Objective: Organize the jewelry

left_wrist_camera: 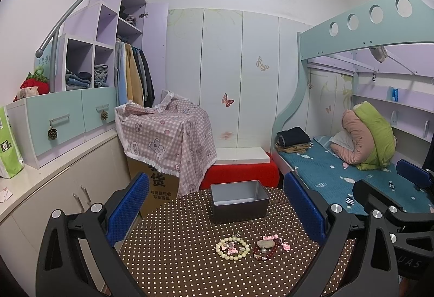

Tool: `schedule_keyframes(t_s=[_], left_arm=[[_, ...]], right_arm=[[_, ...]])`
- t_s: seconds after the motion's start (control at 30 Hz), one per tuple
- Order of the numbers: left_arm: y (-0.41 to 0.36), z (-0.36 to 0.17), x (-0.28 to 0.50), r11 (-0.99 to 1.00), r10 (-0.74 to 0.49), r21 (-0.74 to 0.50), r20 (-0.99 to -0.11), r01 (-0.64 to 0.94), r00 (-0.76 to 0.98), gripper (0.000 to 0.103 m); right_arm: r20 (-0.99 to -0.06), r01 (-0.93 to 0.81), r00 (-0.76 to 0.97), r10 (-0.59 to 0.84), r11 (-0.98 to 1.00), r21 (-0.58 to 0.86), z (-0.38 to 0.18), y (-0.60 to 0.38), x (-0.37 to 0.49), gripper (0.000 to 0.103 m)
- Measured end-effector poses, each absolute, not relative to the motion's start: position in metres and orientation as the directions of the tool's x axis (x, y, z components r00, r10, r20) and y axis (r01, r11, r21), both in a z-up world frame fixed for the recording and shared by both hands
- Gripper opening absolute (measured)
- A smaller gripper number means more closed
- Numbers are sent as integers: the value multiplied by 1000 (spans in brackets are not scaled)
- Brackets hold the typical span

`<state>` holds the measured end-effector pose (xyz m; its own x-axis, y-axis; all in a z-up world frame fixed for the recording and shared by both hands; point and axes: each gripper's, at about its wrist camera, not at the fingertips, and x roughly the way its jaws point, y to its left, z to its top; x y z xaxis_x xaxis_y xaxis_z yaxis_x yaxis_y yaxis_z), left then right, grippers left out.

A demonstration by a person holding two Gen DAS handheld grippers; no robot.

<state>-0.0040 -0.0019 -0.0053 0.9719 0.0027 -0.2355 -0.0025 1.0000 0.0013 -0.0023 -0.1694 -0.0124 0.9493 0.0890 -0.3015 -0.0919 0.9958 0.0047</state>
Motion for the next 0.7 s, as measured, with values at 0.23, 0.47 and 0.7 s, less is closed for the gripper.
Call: schedule_keyframes(t_s=[0.23,0.47,0.7], left_arm=[[-4,-7,-4,1000,2,1,-236,-2,972,96],[-5,-8,-3,1000,2,2,-237,-1,972,96],[-5,-9,-1,1000,3,4,-238,-2,971,96]], right_arm=[[-301,-91,949,88,996,5,-12,-170,-2,93],[-306,-88,948,86,996,9,-20,-176,0,93],[-307,-88,948,87,996,12,-19,-177,0,93]])
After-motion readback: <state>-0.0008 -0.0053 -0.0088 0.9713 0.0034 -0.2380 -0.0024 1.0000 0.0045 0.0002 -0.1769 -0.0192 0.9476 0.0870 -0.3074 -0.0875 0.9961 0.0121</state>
